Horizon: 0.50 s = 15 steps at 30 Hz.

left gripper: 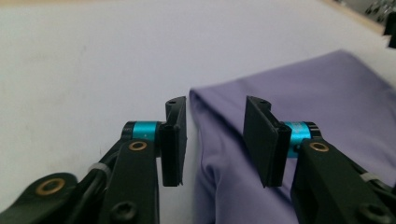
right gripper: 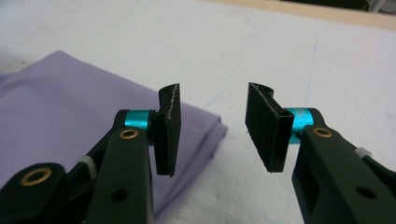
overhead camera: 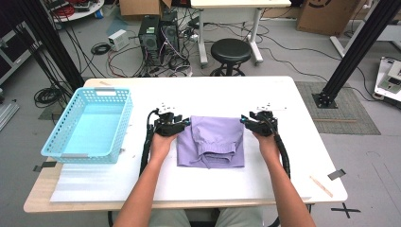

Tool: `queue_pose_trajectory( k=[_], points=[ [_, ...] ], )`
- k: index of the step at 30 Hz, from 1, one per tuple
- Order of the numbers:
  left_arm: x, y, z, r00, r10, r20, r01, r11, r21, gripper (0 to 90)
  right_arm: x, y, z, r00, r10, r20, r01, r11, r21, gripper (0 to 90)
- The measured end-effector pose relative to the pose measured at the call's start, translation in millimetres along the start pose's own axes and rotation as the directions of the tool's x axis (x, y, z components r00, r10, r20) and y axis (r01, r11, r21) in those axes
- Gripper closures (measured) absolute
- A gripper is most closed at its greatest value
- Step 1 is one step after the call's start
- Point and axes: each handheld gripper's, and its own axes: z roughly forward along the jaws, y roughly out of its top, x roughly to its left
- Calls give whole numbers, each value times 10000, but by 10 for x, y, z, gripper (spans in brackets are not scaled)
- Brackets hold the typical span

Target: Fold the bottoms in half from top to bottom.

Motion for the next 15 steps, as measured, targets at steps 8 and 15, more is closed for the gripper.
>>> queue_pose_trajectory(
  k=[8,15],
  points=[
    [57,-171,-34,9997,-221,-67,227,9927,1187,636,28,-225,-145,9950,-38,-994,121,9964,835,558],
    [-53,-187,-58,9957,456,-802,-367,9934,1091,623,186,-317,-281,9873,-742,-1408,872,9922,890,557]
  ],
)
